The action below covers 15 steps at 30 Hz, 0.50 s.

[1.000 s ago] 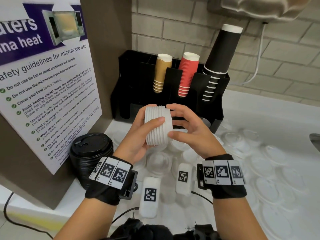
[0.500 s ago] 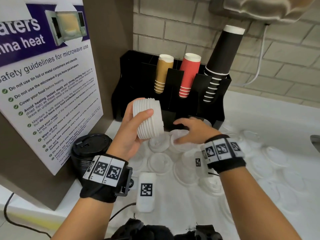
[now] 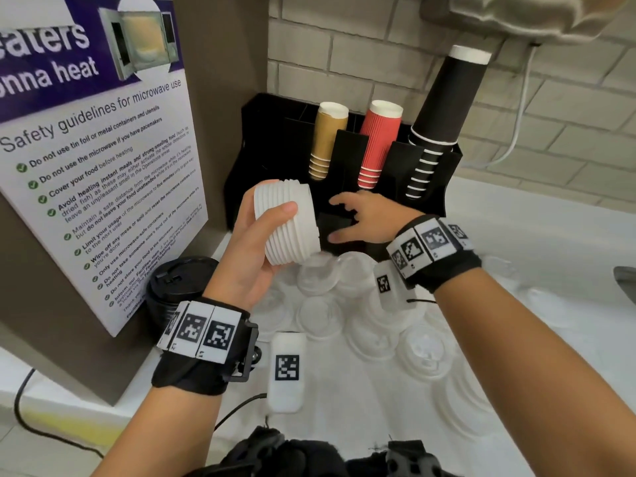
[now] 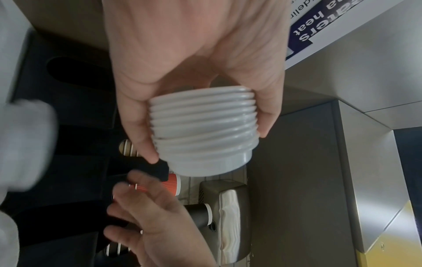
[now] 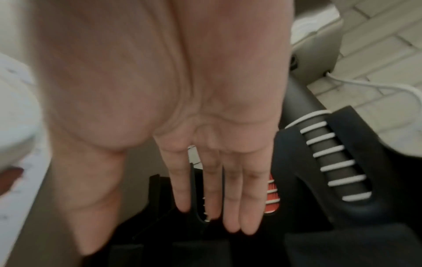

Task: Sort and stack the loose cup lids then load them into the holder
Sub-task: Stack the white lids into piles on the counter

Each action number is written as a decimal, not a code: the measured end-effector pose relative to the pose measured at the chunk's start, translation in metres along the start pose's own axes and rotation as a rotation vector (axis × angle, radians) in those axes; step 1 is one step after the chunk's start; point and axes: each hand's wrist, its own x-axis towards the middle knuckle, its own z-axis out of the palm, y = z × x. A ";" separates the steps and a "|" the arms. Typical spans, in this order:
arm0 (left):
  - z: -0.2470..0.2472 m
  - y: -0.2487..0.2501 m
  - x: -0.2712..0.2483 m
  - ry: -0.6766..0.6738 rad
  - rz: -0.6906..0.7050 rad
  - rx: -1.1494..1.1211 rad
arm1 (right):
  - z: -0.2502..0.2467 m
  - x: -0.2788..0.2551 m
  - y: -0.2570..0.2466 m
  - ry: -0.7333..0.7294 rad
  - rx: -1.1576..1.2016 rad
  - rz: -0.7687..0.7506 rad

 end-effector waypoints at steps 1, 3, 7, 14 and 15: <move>-0.001 0.001 -0.001 -0.001 -0.002 -0.001 | -0.001 0.000 0.001 0.001 -0.066 0.028; -0.001 0.001 -0.002 -0.014 -0.011 0.008 | 0.005 -0.001 0.004 -0.098 -0.229 0.104; -0.002 -0.001 -0.004 -0.026 -0.025 0.015 | 0.033 0.004 0.004 -0.380 -0.384 0.213; -0.002 -0.003 -0.007 -0.031 -0.043 0.021 | 0.057 0.013 0.010 -0.464 -0.466 0.203; -0.003 -0.003 -0.007 -0.032 -0.041 0.018 | 0.058 0.013 0.010 -0.453 -0.479 0.205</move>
